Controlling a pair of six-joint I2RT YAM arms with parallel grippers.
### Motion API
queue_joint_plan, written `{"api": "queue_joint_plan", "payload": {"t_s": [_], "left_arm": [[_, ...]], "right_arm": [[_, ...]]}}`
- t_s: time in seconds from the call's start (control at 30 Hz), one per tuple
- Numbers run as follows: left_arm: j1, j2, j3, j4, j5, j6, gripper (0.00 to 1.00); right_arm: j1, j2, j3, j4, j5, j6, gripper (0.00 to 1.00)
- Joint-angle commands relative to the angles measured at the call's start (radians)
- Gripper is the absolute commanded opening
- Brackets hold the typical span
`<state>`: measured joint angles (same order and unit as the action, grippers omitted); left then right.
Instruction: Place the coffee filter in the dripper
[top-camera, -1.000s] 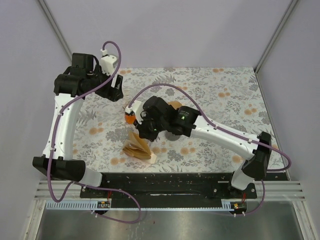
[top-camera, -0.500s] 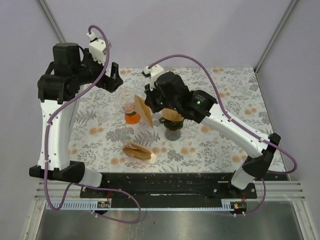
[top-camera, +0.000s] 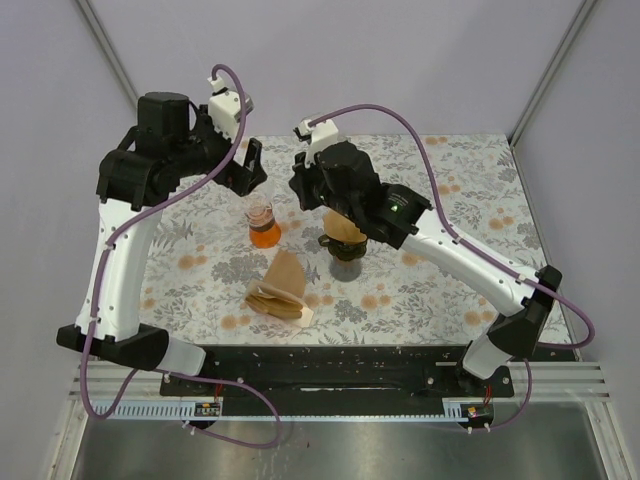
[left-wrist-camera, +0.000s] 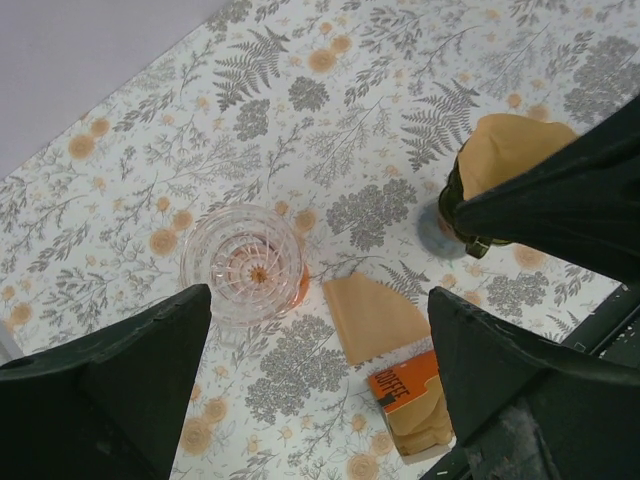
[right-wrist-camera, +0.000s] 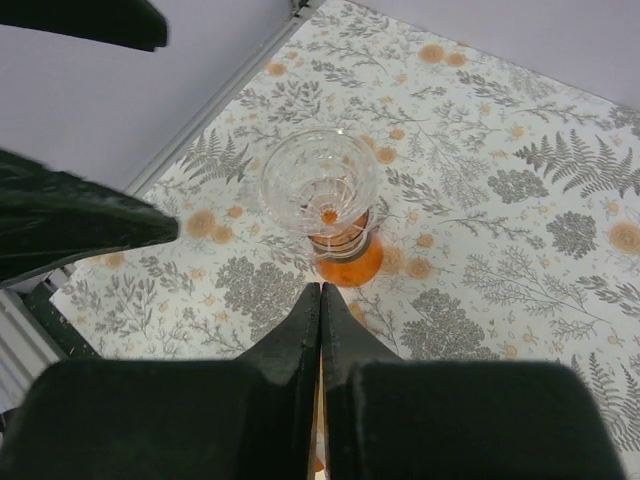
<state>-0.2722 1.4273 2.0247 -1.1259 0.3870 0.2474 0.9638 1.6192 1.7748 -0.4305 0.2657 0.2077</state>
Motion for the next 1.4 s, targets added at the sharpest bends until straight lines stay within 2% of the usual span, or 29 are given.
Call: {"api": "queue_joint_plan", "payload": {"t_s": [0.0,0.07,0.2,0.37,0.43,0.57,0.7,0.8,0.9,1.07,1.2,1.3,1.37], "left_arm": [[0.016,-0.019,-0.055,0.008,-0.068,0.023,0.93],[0.042,-0.022,-0.086,0.003,-0.051,0.021,0.93],[0.103,-0.034,-0.142,-0.021,-0.011,0.049,0.93],[0.114,-0.053,-0.199,-0.219,0.113,0.271,0.9],[0.114,-0.071,-0.248,-0.312,0.168,0.421,0.87],[0.093,-0.08,-0.368,-0.397,0.211,0.599,0.82],[-0.013,-0.085,-0.441,-0.414,0.249,0.68,0.8],[-0.07,-0.081,-0.494,-0.385,0.288,0.724,0.8],[-0.099,-0.07,-0.587,-0.284,0.253,0.73,0.78],[-0.128,-0.056,-0.754,-0.135,0.155,0.736,0.75],[-0.137,-0.044,-0.799,-0.012,0.118,0.682,0.66],[-0.147,-0.034,-0.817,0.014,0.145,0.678,0.65],[-0.157,-0.028,-0.837,0.032,0.116,0.67,0.64]], "right_arm": [[-0.004,-0.055,-0.006,0.033,-0.187,-0.065,0.0],[0.004,-0.05,-0.011,-0.002,-0.262,-0.094,0.0],[0.039,-0.039,-0.025,-0.054,-0.312,-0.131,0.13],[0.052,-0.094,-0.106,-0.051,-0.468,-0.182,0.32],[0.052,-0.145,-0.167,-0.025,-0.496,-0.197,0.39],[0.052,-0.243,-0.244,-0.017,-0.51,-0.249,0.56],[0.049,-0.304,-0.265,-0.092,-0.399,-0.264,0.65],[0.044,-0.335,-0.273,-0.149,-0.341,-0.261,0.72],[0.027,-0.383,-0.305,-0.163,-0.293,-0.26,0.76],[-0.007,-0.496,-0.379,-0.183,-0.235,-0.249,0.78],[-0.022,-0.548,-0.416,-0.18,-0.229,-0.241,0.78],[-0.022,-0.556,-0.428,-0.183,-0.229,-0.237,0.79],[-0.02,-0.561,-0.439,-0.183,-0.226,-0.237,0.79]]}}
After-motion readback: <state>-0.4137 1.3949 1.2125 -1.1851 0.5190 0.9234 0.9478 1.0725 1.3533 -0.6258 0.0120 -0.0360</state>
